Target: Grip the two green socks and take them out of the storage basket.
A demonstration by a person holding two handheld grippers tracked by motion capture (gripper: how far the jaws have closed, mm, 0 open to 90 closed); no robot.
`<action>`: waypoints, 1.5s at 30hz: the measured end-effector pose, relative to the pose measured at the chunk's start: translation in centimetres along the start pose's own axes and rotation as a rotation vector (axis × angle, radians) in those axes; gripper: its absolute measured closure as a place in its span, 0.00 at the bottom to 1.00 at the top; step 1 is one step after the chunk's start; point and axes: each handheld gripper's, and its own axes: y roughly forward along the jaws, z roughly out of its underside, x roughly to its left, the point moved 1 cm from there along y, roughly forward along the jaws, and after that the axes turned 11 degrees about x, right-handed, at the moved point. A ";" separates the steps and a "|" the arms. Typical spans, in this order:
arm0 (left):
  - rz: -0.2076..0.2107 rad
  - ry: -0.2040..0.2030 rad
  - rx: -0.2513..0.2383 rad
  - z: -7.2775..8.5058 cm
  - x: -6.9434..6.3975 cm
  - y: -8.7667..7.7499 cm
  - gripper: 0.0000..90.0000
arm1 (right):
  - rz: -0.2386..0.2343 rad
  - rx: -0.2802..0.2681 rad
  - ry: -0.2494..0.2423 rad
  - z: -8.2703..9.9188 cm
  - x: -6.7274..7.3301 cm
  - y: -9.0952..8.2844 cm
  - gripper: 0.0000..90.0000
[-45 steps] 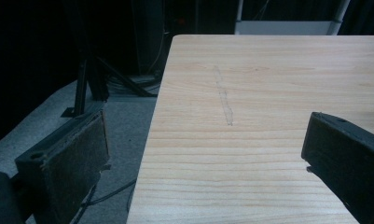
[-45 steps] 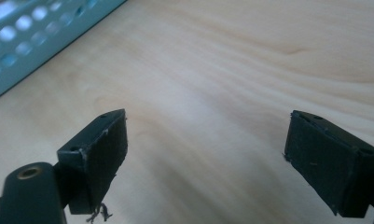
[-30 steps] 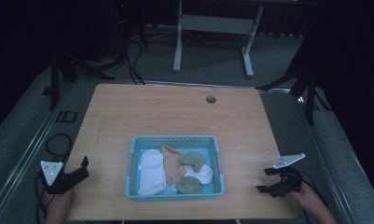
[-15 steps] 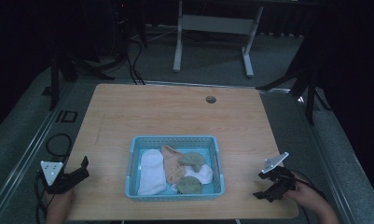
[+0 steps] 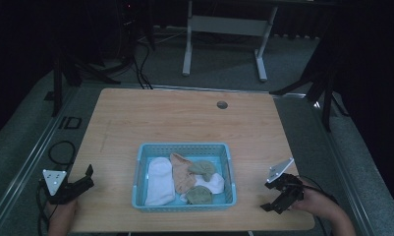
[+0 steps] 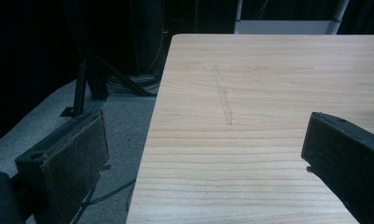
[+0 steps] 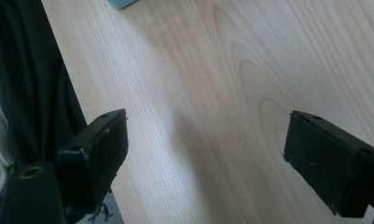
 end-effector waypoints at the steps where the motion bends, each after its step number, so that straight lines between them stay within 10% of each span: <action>1: 0.000 0.000 0.000 0.0 0.0 0.0 0.00 | 0.000 0.000 0.000 0.0 0.0 0.0 0.15; 18: -0.001 0.000 0.000 0.0 0.0 0.0 0.00 | 0.002 0.007 -0.041 -3.8 0.8 -2.5 0.15; 45: 0.003 -0.002 -0.001 0.0 0.0 0.0 0.00 | 0.030 0.014 -0.268 -11.9 3.9 -5.0 0.21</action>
